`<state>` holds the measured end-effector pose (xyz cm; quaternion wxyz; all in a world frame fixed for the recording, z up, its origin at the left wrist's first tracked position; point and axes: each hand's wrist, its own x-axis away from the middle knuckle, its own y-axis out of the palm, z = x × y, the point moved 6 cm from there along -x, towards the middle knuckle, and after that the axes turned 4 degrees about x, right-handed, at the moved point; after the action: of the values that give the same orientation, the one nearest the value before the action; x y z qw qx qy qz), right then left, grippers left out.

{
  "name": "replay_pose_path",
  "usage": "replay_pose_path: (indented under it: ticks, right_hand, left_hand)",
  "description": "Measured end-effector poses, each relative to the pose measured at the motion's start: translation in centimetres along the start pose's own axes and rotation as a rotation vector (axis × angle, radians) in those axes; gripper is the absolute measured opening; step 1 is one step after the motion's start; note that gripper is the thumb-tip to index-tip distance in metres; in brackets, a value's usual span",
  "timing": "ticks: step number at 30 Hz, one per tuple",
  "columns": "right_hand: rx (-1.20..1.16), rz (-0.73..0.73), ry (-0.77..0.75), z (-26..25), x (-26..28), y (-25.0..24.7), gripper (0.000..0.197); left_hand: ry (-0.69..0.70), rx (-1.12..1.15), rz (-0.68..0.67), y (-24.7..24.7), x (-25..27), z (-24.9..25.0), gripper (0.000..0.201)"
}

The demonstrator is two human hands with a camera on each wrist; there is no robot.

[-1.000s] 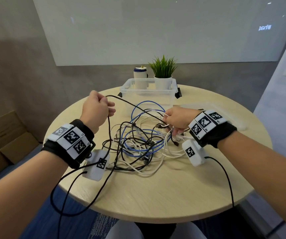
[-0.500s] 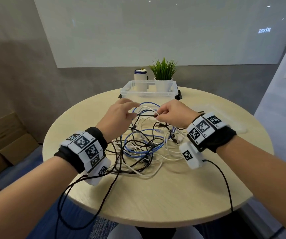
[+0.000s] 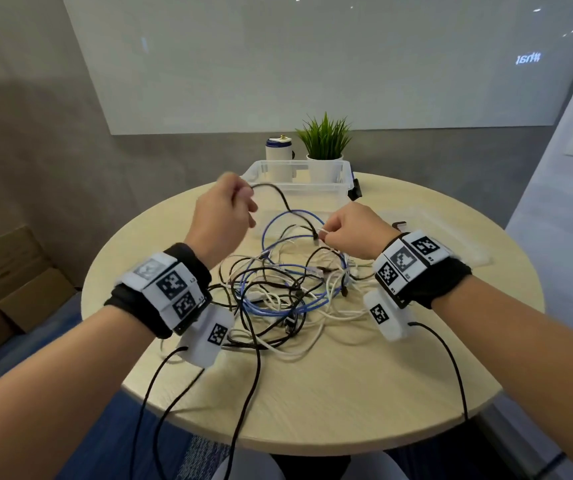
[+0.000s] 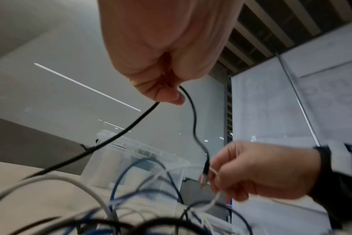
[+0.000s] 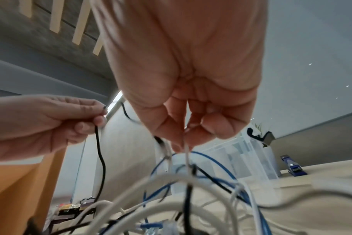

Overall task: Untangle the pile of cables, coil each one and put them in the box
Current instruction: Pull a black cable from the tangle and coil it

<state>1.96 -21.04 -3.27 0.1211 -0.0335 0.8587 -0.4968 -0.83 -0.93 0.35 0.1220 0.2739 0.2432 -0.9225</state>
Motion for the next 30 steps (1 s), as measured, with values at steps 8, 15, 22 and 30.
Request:
replay_pose_path:
  ticks: [8, 15, 22, 30]
  right_hand:
    - [-0.018, -0.022, -0.018, 0.0, -0.2, 0.1, 0.052]
    - [-0.261, -0.143, -0.202, -3.4, 0.5, 0.9, 0.037]
    - [-0.388, -0.159, -0.181, -3.8, 0.9, 1.2, 0.021]
    - [-0.331, -0.174, -0.254, -5.3, 1.4, 1.6, 0.017]
  left_hand:
    - [-0.046, 0.186, 0.035, -1.5, -0.4, -0.7, 0.021]
    - [0.007, 0.168, -0.177, 0.4, 0.7, -0.8, 0.020]
    - [-0.027, 0.225, -0.116, -0.5, 0.4, -1.4, 0.021]
    - [-0.019, 0.185, -0.090, -1.0, 0.8, -1.0, 0.018]
